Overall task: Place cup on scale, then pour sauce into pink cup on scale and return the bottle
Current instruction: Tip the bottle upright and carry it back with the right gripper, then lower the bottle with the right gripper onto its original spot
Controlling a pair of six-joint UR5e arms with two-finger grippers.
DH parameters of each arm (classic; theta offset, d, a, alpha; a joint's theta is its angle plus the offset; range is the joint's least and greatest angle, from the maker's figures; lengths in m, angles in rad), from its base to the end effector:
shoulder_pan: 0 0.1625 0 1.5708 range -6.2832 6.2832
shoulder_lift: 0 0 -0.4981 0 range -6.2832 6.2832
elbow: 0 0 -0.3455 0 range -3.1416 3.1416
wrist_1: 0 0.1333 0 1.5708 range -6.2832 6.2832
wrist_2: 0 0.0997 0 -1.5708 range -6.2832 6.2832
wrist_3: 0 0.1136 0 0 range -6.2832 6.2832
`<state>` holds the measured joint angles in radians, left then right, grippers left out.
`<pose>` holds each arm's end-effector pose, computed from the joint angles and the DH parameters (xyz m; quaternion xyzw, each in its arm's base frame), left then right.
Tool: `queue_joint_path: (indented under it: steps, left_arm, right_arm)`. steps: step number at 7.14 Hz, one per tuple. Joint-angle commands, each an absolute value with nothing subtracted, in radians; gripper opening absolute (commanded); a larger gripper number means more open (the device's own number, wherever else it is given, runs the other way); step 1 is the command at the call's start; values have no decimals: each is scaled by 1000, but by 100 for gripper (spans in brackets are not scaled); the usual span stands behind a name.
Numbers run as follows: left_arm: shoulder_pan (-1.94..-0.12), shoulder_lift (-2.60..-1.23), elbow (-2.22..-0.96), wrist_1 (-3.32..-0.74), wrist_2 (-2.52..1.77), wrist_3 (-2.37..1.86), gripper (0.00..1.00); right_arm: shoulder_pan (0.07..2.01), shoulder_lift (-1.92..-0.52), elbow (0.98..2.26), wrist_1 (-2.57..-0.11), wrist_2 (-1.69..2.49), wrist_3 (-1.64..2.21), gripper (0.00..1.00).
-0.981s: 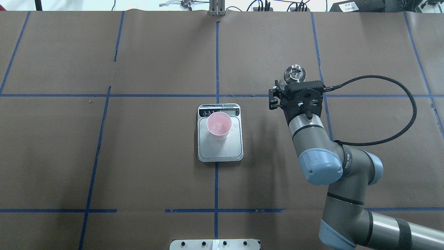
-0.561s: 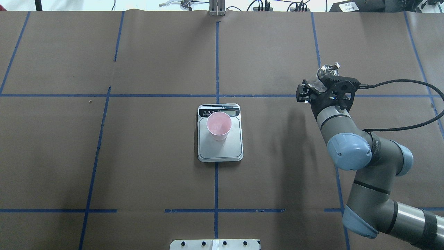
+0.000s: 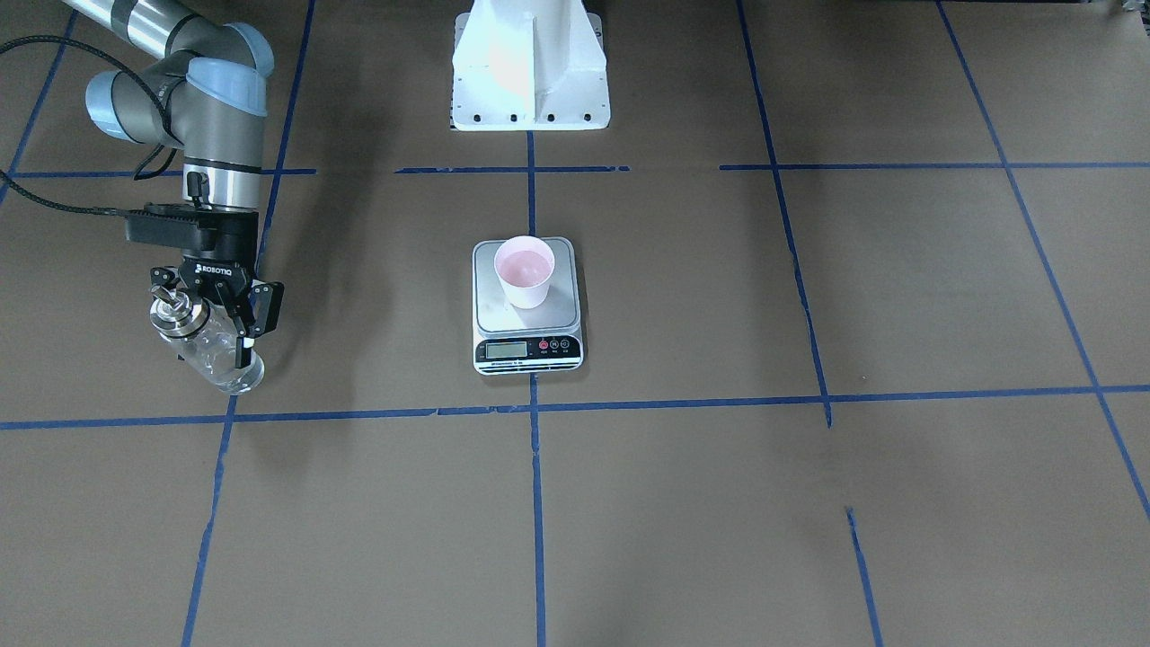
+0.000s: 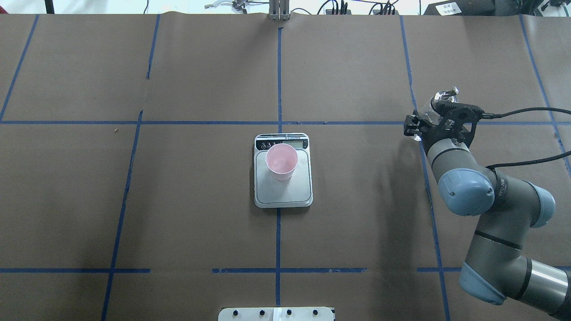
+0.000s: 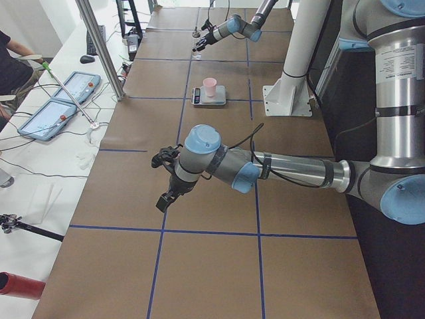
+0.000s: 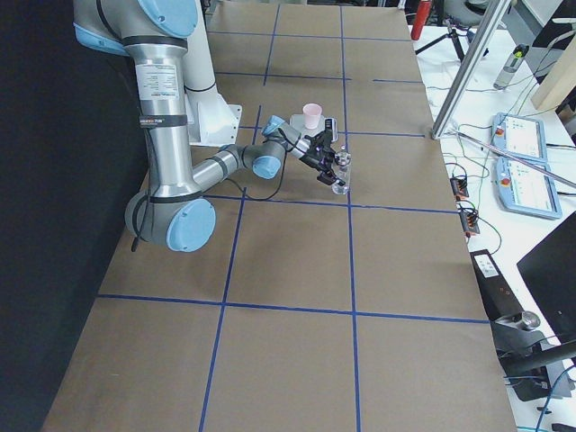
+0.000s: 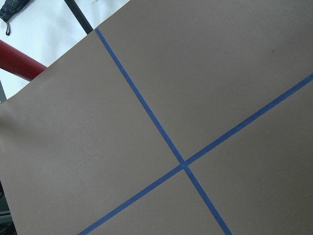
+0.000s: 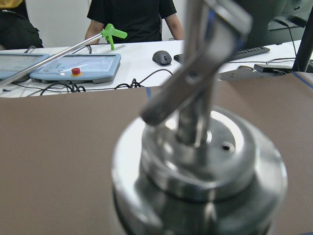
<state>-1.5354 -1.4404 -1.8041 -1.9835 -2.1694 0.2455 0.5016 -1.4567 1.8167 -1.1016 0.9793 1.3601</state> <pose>-0.0547 -0.4141 0.6534 0.2722 0.2580 0.2038 0.9043 -0.3587 -0.4210 0.5258 0.3844 -0.2681 0.2431 0.8493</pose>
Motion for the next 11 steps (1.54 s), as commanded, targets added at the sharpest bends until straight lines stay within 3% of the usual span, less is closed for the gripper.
queue_joint_path:
  steps: [1, 11]
  left_arm:
    - [-1536, -1440, -1798, -1983, -2171, 245, 100]
    - [-1536, -1442, -1801, -1983, -2169, 245, 100]
  right_arm:
    - [505, -1463, 1915, -1271, 1095, 1359, 0]
    - [494, -1480, 1887, -1243, 1138, 1407, 0]
